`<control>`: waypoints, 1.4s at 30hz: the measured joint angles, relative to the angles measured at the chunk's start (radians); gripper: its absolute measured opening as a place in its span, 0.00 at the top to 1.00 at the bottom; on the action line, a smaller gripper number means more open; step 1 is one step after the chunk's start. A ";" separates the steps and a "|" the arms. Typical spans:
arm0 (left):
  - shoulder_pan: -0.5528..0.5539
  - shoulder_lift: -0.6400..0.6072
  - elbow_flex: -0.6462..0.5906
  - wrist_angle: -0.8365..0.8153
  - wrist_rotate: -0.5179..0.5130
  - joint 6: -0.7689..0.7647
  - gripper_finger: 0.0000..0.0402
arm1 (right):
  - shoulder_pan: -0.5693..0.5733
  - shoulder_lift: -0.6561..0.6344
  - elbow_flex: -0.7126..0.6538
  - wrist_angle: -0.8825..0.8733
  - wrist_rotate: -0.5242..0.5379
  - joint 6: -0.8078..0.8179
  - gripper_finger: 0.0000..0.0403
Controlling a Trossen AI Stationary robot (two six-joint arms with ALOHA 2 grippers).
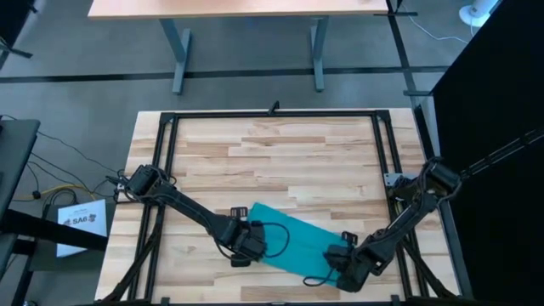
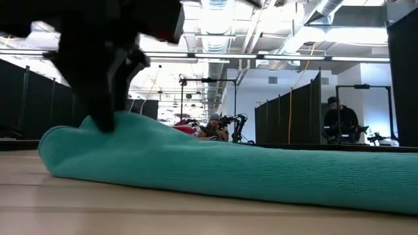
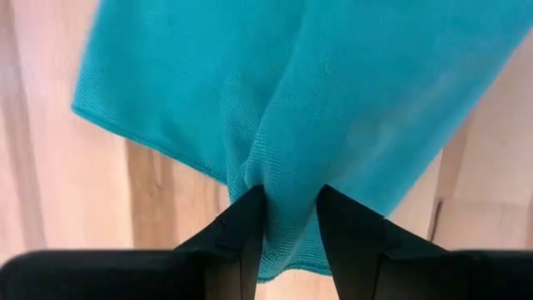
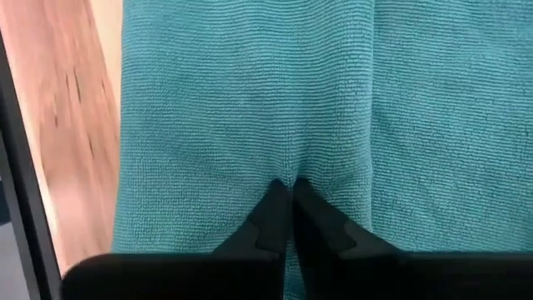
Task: Roll towel
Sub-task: Roll the blue towel
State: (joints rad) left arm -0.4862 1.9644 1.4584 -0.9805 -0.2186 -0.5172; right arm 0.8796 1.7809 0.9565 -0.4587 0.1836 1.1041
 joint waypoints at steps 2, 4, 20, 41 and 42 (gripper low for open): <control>0.000 0.001 -0.039 0.029 0.016 -0.024 0.76 | 0.016 0.001 -0.001 -0.001 0.007 0.033 0.99; 0.000 0.002 -0.078 0.041 0.040 -0.043 0.76 | 0.031 0.002 -0.001 -0.001 0.008 0.054 0.98; 0.003 0.002 -0.046 -0.061 -0.122 -0.053 0.76 | 0.028 0.004 -0.003 0.003 -0.019 0.069 0.95; -0.131 -0.067 -0.096 -0.161 -0.102 -0.395 0.70 | 0.028 0.011 0.106 -0.041 -0.029 -0.084 0.94; -0.142 -0.081 -0.098 -0.157 -0.109 -0.409 0.70 | 0.030 0.011 0.113 -0.039 -0.028 -0.086 0.94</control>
State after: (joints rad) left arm -0.6279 1.8831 1.3603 -1.1375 -0.3278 -0.9266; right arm 0.9099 1.7920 1.0700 -0.4977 0.1558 1.0182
